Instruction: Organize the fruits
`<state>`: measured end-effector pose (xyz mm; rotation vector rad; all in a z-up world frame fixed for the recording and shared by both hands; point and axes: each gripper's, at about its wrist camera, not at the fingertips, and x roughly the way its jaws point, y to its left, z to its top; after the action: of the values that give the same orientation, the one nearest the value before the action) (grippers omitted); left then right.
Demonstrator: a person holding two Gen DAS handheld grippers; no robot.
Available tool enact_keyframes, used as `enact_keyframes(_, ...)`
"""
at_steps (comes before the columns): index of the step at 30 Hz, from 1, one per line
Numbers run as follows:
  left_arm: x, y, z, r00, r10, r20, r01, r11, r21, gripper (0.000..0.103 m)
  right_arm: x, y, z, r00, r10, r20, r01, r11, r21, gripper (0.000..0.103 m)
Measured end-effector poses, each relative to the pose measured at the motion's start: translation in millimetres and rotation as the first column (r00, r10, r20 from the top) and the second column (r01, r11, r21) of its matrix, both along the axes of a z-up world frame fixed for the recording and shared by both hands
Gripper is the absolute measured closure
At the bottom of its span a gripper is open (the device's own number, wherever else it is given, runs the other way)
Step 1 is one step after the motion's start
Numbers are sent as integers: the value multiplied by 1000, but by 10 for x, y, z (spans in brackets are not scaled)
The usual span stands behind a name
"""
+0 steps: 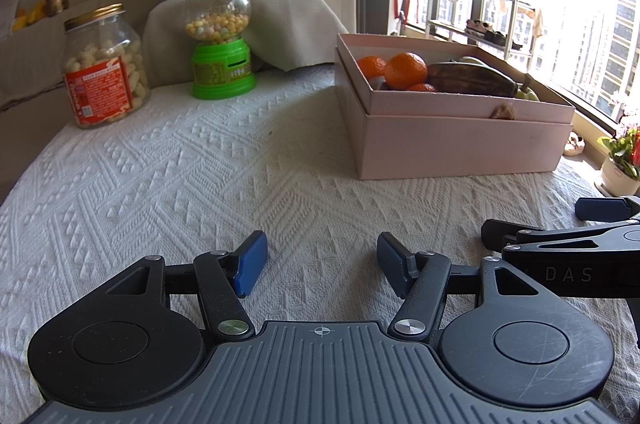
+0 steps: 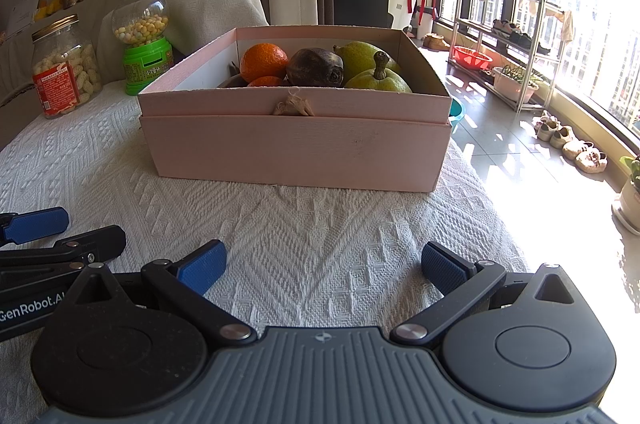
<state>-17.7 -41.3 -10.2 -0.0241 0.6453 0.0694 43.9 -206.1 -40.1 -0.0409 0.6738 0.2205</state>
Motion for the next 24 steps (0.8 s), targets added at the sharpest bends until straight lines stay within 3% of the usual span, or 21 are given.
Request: enact_keyframes(24, 21, -19, 1, 1000, 7, -2, -7, 1000, 3, 36, -3, 3, 4, 1000, 0, 0, 0, 1000, 0, 0)
